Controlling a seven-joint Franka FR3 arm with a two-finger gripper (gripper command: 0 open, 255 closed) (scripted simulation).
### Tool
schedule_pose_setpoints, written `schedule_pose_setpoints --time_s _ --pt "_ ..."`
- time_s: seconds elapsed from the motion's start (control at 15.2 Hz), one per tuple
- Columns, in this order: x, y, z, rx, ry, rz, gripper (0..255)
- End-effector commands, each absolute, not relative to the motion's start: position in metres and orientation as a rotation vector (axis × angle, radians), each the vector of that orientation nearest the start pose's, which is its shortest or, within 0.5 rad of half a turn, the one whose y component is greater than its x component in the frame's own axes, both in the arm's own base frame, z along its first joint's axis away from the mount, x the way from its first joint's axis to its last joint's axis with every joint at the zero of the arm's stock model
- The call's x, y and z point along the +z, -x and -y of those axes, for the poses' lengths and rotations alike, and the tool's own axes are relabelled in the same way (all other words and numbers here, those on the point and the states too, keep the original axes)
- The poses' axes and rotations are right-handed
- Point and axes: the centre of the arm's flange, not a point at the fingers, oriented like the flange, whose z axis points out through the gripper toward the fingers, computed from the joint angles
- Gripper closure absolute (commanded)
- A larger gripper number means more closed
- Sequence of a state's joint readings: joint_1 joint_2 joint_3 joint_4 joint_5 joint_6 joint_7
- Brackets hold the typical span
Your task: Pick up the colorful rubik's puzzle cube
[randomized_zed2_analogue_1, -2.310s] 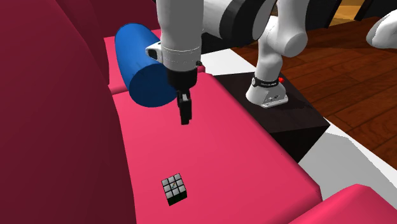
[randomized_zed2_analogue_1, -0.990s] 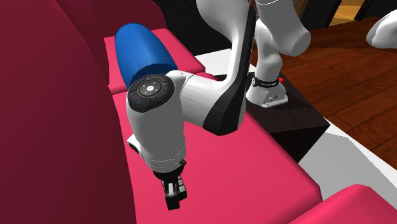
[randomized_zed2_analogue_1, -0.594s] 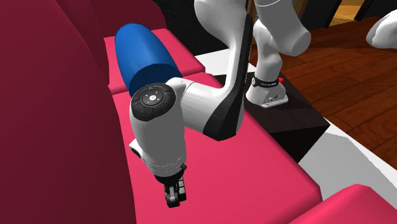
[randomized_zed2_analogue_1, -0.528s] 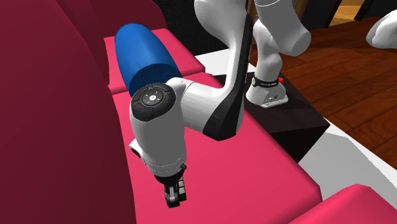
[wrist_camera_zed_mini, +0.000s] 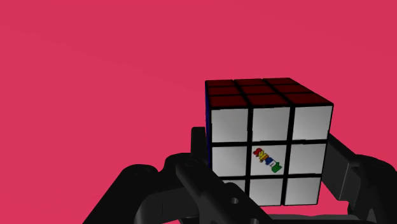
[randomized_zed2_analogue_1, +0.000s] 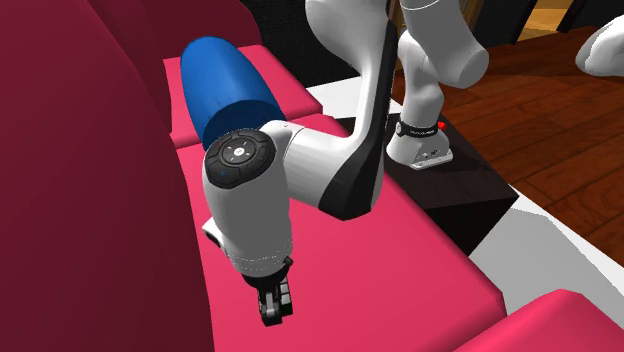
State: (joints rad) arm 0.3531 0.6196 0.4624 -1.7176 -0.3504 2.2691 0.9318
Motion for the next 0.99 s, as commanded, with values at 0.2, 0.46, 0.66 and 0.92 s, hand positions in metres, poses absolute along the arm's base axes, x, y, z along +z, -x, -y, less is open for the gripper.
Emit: schedule_pose_setpoints --time_s 0.2,0.46,0.66,0.92 --pt "0.281 -0.488 -0.459 -0.019 3.136 0.053 255" --pt "0.303 -0.488 -0.459 -0.019 3.136 0.053 255" --pt "0.318 -0.488 -0.459 -0.019 3.136 0.053 255" --pt "0.335 -0.488 -0.459 -0.019 3.136 0.053 255"
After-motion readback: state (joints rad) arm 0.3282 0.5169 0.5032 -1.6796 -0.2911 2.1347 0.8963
